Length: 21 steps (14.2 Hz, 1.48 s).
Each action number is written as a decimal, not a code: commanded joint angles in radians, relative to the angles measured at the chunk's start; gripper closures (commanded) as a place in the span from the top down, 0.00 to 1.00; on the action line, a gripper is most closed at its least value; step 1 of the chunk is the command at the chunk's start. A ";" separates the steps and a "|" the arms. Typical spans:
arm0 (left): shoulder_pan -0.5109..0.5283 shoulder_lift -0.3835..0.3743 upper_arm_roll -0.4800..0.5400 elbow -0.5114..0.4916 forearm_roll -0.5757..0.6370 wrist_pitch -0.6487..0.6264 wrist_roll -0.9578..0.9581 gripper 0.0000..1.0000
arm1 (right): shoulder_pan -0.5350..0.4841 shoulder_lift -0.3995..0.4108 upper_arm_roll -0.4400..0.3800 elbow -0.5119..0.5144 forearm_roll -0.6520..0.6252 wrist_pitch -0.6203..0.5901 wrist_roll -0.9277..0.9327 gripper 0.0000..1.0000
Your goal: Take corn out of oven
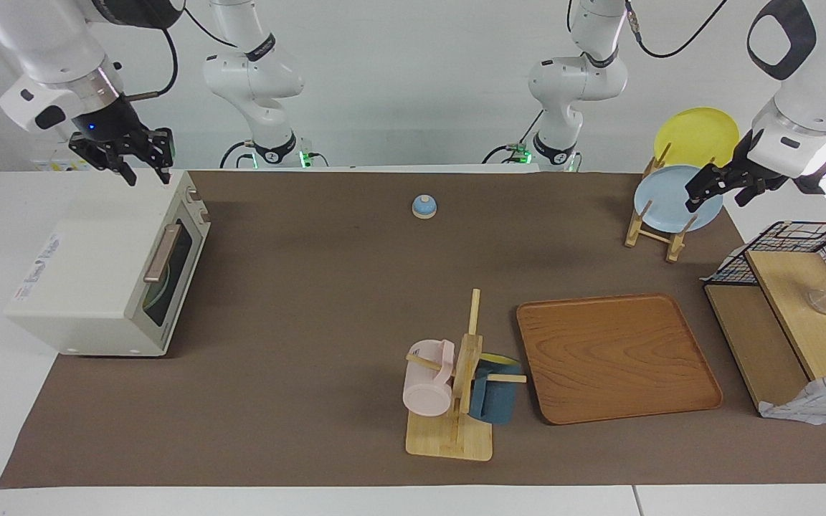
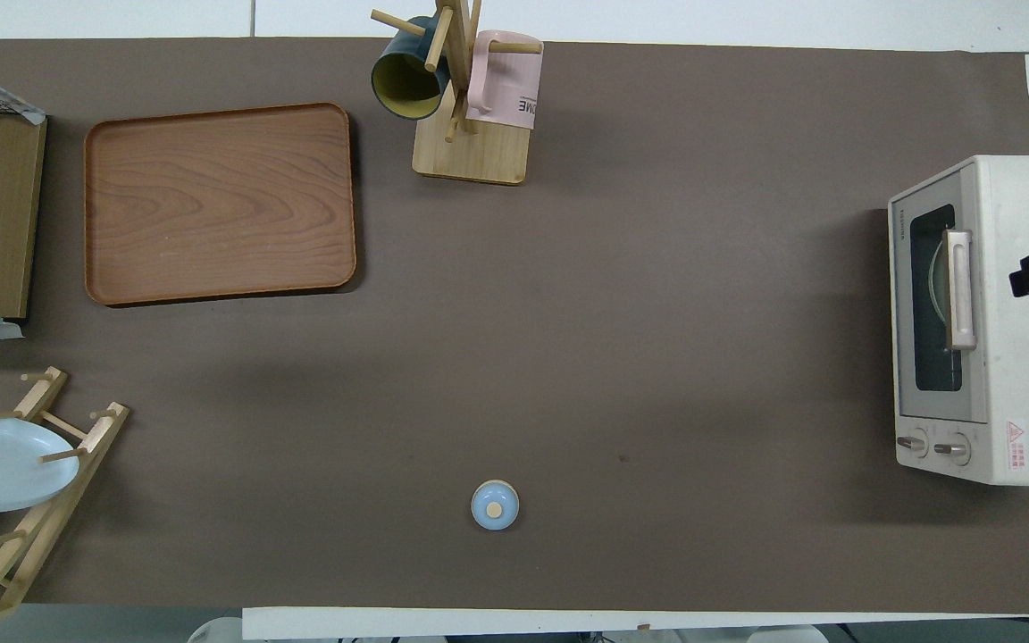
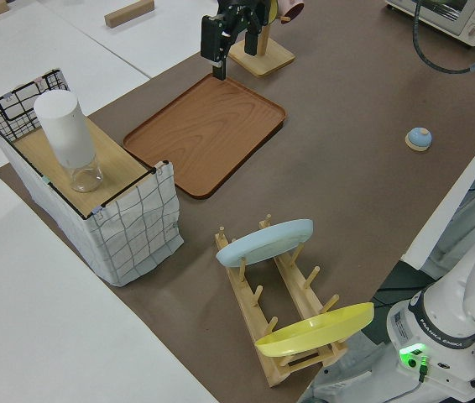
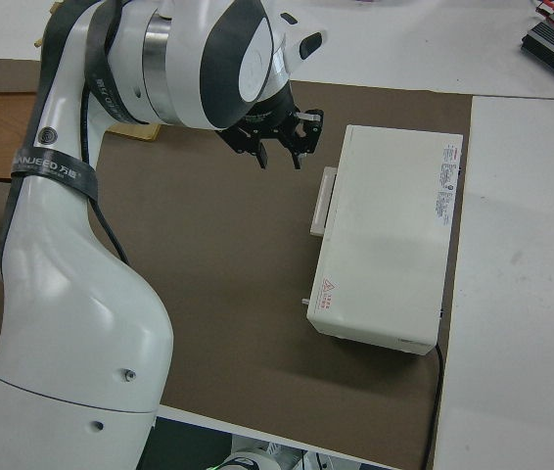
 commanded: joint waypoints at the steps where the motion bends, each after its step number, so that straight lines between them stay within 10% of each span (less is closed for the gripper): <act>1: 0.007 -0.020 -0.002 -0.019 -0.004 -0.010 0.003 1.00 | -0.009 -0.012 0.005 -0.105 -0.059 0.095 -0.005 0.00; 21: 0.007 -0.020 -0.002 -0.019 -0.004 -0.010 0.003 1.00 | 0.096 0.163 0.009 -0.264 -0.236 0.364 0.242 0.00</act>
